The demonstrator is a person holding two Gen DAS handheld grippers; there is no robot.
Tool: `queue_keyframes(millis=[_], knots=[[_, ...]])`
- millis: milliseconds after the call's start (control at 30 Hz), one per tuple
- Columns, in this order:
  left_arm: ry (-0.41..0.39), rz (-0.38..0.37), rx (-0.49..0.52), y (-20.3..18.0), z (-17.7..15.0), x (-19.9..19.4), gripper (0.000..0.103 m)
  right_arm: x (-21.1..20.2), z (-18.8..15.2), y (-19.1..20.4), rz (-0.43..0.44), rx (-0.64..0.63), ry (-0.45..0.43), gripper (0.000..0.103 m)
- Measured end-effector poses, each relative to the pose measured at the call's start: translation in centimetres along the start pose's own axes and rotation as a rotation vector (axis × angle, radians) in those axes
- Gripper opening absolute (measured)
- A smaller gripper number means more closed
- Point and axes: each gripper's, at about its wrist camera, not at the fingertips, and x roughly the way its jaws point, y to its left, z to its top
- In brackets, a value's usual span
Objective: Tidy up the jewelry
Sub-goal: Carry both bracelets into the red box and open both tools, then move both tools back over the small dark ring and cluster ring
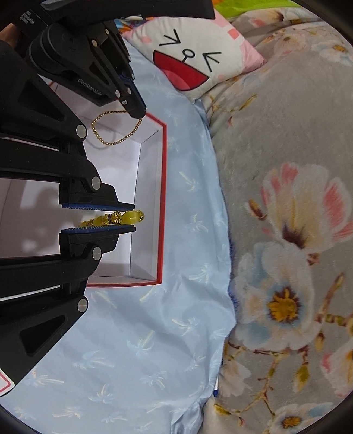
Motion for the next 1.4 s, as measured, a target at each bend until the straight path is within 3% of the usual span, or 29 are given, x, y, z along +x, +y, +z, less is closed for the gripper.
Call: queue_keyframes(millis=[133, 167, 200, 233, 300, 700, 833, 1100, 1400], knots=[[0.014, 0.02, 0.013, -0.4, -0.2, 1.2, 0.009, 1.2, -0.5, -0.1, -0.024, -0.019, 0.008, 0.013], [0.022, 0.026, 0.01, -0.5, -0.3, 1.4, 0.016, 1.2, -0.6, 0.0, -0.033, -0.024, 0.003, 0.02], [0.028, 0.031, 0.005, -0.5, -0.4, 1.5, 0.032, 1.2, -0.7, 0.0, -0.037, -0.026, 0.0, 0.029], [0.026, 0.035, 0.003, -0.5, -0.6, 1.5, 0.042, 1.0, -0.8, -0.1, -0.039, -0.023, -0.006, 0.033], [0.015, 0.047, 0.002, -0.5, -0.8, 1.2, 0.043, 0.6, -0.8, -0.2, -0.039, -0.016, -0.017, 0.043], [-0.011, 0.032, -0.015, -0.4, -3.4, -4.5, 0.044, -6.6, -4.1, 0.4, -0.029, -0.001, -0.076, 0.053], [-0.013, 0.041, -0.02, 0.0, -5.9, -7.6, 0.051, -9.6, -6.6, 0.5, -0.032, 0.0, -0.079, 0.054], [0.022, 0.03, -0.054, 2.0, -12.2, -12.4, 0.051, -14.2, -13.5, -0.7, -0.045, 0.041, -0.032, 0.055], [0.076, 0.039, -0.075, 3.6, -18.7, -14.9, 0.051, -16.2, -20.4, -0.5, -0.042, 0.049, 0.054, 0.055]])
